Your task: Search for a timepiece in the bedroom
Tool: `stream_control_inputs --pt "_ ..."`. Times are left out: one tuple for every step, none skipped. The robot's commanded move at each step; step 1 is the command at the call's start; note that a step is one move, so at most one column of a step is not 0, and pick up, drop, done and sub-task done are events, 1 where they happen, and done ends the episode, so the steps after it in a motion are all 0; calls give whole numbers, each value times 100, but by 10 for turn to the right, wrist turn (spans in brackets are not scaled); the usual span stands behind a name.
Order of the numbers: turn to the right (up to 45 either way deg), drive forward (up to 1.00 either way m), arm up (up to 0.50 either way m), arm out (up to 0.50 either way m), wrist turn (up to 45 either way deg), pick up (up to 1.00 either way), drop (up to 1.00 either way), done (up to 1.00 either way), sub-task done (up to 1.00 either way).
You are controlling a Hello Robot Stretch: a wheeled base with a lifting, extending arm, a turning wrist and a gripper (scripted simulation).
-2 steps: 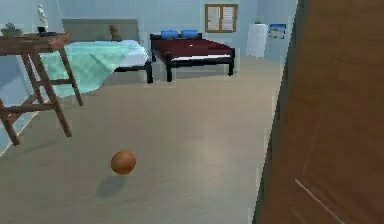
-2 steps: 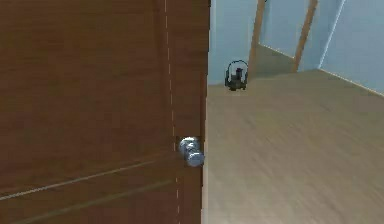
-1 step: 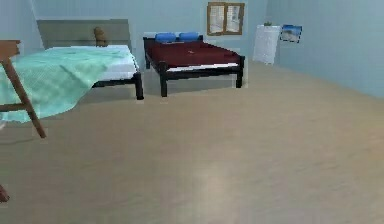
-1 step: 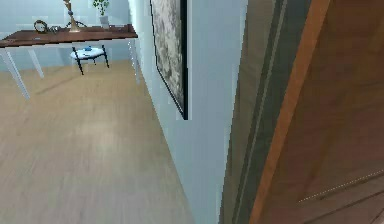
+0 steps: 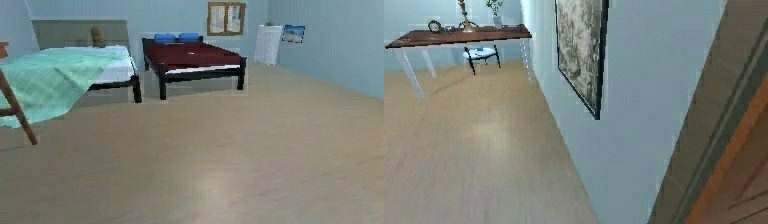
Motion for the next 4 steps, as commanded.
stream_control_inputs --pt "450 0 0 0 0 0 0 0 0" --pt "150 0 0 0 0 0 0 0 0" --pt "0 100 0 0 0 0 0 0 0" --pt "0 100 0 0 0 0 0 0 0"
